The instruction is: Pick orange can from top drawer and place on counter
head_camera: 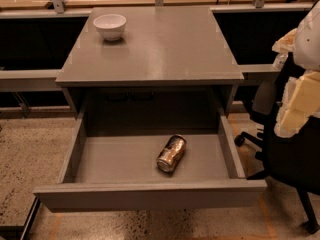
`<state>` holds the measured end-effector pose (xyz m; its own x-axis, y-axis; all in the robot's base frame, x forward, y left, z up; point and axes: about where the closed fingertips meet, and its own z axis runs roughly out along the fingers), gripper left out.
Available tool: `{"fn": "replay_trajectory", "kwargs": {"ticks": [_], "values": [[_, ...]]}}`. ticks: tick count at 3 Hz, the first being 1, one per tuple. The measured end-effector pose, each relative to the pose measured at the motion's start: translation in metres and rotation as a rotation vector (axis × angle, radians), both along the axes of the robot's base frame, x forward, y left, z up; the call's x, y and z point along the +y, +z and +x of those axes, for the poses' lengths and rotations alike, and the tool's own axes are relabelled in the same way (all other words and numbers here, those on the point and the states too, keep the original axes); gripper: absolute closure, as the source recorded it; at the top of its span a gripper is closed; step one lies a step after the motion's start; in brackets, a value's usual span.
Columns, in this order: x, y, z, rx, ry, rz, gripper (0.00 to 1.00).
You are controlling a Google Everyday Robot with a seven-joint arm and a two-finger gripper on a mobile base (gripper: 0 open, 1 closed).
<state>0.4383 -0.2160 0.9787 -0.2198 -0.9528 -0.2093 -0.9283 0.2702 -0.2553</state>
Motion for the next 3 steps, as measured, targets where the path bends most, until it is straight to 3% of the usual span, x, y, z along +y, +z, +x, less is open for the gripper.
{"fn": "replay_trajectory", "kwargs": {"ticks": [1,2,3], "values": [[0.0,0.0,0.0,0.0,0.0,0.0,0.0],[0.008,-0.017,0.019,0.013,-0.111,0.02,0.0],[0.029,-0.03,0.037,0.037,-0.165,0.088,0.0]]}}
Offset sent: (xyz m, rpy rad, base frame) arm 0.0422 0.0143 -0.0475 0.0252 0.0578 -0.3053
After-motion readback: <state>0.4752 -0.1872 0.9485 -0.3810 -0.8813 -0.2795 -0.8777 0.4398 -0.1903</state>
